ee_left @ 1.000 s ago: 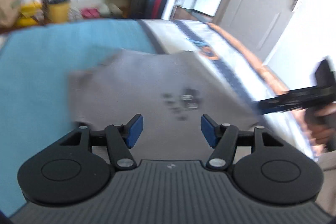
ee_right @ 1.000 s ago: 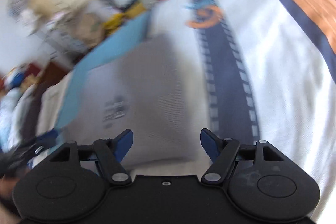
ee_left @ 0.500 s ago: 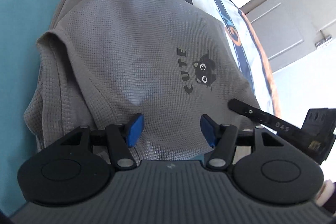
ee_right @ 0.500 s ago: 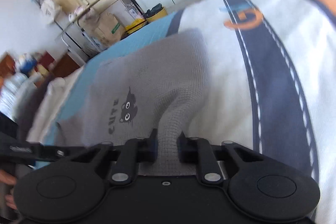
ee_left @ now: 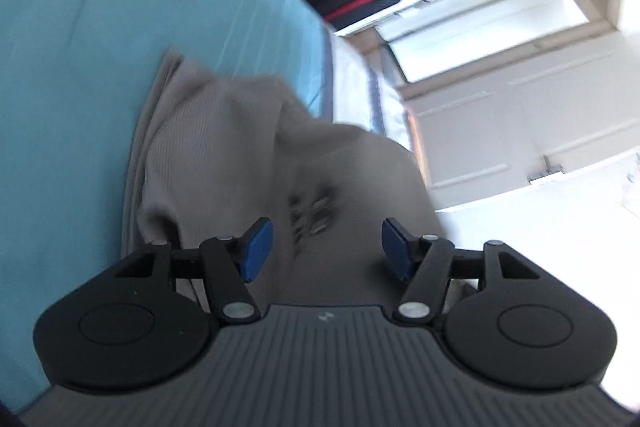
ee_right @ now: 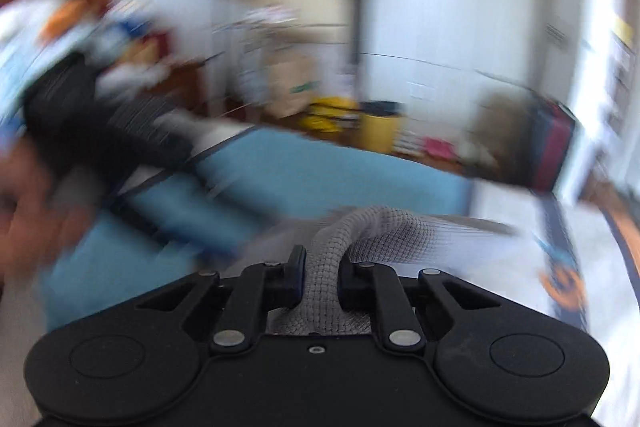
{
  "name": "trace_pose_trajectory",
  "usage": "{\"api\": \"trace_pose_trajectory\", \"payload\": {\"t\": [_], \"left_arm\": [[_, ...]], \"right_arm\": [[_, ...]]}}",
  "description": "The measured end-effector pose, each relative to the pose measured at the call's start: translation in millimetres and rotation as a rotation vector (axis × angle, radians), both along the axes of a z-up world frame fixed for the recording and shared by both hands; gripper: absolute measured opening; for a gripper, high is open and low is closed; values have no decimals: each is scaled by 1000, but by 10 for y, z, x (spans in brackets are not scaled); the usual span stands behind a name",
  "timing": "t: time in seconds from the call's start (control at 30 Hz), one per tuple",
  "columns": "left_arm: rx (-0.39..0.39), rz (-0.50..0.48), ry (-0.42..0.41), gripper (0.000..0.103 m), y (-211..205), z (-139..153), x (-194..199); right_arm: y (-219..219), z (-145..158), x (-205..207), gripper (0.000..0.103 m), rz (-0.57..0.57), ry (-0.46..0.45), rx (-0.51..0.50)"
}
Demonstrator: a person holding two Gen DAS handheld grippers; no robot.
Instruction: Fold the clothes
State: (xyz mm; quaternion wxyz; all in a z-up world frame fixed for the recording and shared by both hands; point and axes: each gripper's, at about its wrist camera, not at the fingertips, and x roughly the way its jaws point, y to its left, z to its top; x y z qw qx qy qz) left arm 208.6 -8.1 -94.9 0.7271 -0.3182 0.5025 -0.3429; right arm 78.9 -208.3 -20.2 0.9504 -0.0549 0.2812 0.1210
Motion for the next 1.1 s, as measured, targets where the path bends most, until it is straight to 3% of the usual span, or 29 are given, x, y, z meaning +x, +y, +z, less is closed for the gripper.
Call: {"api": "trace_pose_trajectory", "payload": {"t": [0.1,0.2,0.27,0.33,0.43,0.5,0.53,0.7,0.73,0.77,0.8,0.83,0.87,0.97,1.03,1.1], "left_arm": [[122,-10,-150,61,128,121,115],[122,-20,-191,61,232,-88,55],[71,17,-120,61,356,-243,28],[51,-19,-158,61,316,-208,14],[67,-117,-305,65,188,11,-57],[73,-206,-411,83,62,113,-180],[111,-233,-429,93,-31,111,-209],[254,-289,-404,93,-364,-30,-173],[275,-281,-391,90,-408,-71,-128],[299,-255,-392,66,-387,-101,-78],[315,-225,-399,51,-392,-124,-34],[313,-187,-373,29,-346,-157,38],[309,-149,-344,23,-298,-191,109],[268,-10,-211,23,-82,-364,212],[291,66,-157,23,18,-451,257],[286,128,-105,25,132,-503,280]], "right_arm": [[483,-131,152,16,122,54,-53],[793,-431,218,16,142,114,-173],[987,-623,235,16,156,142,-262],[1044,-693,208,17,154,128,-290],[999,-687,221,17,118,126,-237],[934,-655,225,16,69,109,-177],[905,-642,227,16,46,101,-150],[1004,-688,101,17,35,57,-211],[1019,-672,66,17,35,45,-212],[1034,-657,31,17,34,33,-212],[1048,-640,-5,17,35,22,-211],[1045,-617,-45,17,49,20,-199],[1040,-597,-82,17,64,23,-194],[957,-503,-189,22,64,23,-169],[761,-369,-268,23,42,25,-66],[559,-246,-411,36,2,24,42]]}}
